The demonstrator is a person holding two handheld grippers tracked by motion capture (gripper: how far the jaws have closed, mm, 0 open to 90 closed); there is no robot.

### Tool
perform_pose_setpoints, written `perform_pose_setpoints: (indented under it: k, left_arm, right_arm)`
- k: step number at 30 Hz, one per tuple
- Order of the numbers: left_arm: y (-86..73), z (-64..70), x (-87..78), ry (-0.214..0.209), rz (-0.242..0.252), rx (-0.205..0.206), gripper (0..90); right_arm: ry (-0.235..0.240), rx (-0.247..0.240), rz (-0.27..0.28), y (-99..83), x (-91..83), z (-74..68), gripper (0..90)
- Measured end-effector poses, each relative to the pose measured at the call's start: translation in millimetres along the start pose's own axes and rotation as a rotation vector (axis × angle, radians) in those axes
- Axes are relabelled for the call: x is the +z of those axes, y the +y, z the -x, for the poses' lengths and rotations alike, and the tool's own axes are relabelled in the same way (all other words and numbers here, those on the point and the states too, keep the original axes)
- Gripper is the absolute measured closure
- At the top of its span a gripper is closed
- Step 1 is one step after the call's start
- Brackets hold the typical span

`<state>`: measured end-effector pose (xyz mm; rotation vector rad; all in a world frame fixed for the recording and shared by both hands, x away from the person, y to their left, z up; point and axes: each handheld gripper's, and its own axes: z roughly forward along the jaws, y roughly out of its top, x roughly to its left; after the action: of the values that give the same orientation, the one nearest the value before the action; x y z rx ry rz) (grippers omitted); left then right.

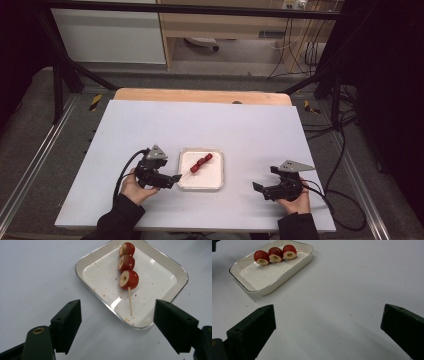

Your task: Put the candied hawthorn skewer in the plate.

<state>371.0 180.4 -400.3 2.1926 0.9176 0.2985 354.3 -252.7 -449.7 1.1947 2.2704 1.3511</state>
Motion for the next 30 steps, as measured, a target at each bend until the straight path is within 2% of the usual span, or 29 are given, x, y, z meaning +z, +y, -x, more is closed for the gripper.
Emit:
perform_pose_setpoints:
  k: [4,6,8,17,20,30]
  left_arm:
    - [-19.1,-9.1,-11.6,0.003,0.04,-0.002,18.9]
    - [-30.4,-14.6,-16.4,-0.002,0.044,-0.004,16.9]
    - [-38.5,-18.6,-19.2,0.011,0.045,-0.005,13.5]
    - [-75.7,-39.5,-28.5,0.004,0.103,-0.07,13.6]
    - [-83.2,-44.7,-28.4,0.002,0.105,-0.095,13.9]
    - [-91.0,-51.2,-31.2,0.004,0.116,-0.106,14.6]
  right_arm:
    - [0.001,0.001,0.002,-0.3,0.0,-0.2,0.4]
    - [0.0,-0.004,0.002,-0.3,0.0,0.1,0.4]
    - [0.001,-0.003,0.004,-0.4,0.0,0.0,0.3]
    - [0.007,-0.005,0.011,-1.1,-0.3,-0.7,0.2]
    - [0.008,-0.007,0.011,-1.6,-0.1,-0.8,0.2]
    - [0.013,-0.011,0.002,-2.0,0.7,-0.9,0.2]
